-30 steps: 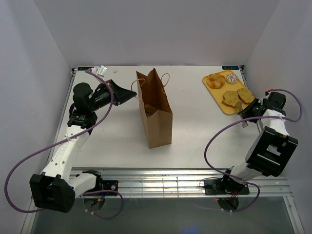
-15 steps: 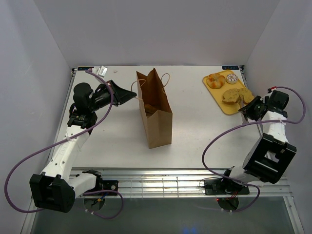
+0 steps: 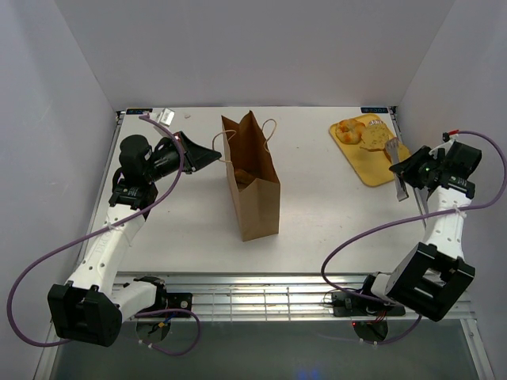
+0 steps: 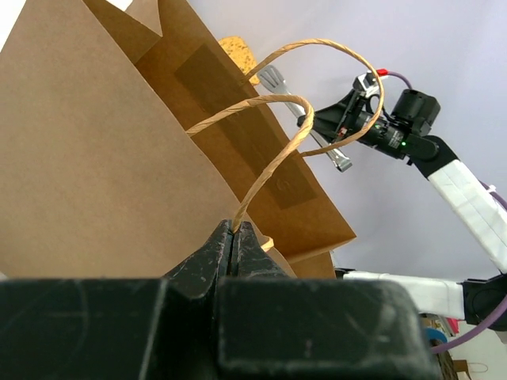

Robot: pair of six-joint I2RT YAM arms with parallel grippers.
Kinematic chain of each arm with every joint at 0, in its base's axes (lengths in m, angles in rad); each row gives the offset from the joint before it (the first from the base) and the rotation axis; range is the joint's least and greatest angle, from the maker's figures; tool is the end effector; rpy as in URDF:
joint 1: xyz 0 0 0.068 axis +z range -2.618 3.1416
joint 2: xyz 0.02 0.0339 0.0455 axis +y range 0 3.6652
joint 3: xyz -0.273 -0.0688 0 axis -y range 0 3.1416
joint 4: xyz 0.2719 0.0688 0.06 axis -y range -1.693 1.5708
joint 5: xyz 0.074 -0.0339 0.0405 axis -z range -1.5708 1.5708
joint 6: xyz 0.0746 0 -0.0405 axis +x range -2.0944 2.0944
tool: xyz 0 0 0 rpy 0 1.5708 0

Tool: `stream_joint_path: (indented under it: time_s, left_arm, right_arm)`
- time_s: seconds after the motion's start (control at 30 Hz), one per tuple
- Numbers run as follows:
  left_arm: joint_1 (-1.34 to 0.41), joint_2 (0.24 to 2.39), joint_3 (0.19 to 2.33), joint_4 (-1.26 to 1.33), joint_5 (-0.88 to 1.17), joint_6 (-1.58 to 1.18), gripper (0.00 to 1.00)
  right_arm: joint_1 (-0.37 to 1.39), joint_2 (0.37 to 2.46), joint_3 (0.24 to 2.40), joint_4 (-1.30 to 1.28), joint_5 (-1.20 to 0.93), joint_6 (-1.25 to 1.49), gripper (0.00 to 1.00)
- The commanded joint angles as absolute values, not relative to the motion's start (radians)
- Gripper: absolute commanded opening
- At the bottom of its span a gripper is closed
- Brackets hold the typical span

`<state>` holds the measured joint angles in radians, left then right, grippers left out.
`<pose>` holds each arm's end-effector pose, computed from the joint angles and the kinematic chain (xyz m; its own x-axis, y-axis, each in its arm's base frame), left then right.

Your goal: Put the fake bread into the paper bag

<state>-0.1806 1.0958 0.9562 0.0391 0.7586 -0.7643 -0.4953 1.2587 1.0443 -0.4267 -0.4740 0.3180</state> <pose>0.2861 -0.1044 0.3650 -0.6274 -0.3960 -0.6705 0.5118 0.4391 -0.7384 0.3040 -0.1255 0.2901 -0.4682 0.5691 -0.6759 0.2605 0.8198 0.5099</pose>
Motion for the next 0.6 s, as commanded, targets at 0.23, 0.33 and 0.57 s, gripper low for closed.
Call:
stream_joint_path:
  time_s: [0.23,0.33,0.57]
  left_arm:
    - [-0.184,1.062,0.977,0.006,0.732,-0.752,0.00]
    - [-0.184,1.054,0.979,-0.031,0.719,-0.747,0.00]
    - [-0.184,1.049,0.988,-0.060,0.698,-0.738,0.00]
  right_arm:
    - [-0.425,1.094,1.224,-0.503,-0.624,0.403,0.08]
    - [-0.381,1.055,1.303,-0.523,-0.656,0.443,0.08]
    - [-0.233,1.011,1.474,-0.557,-0.706,0.546,0.08]
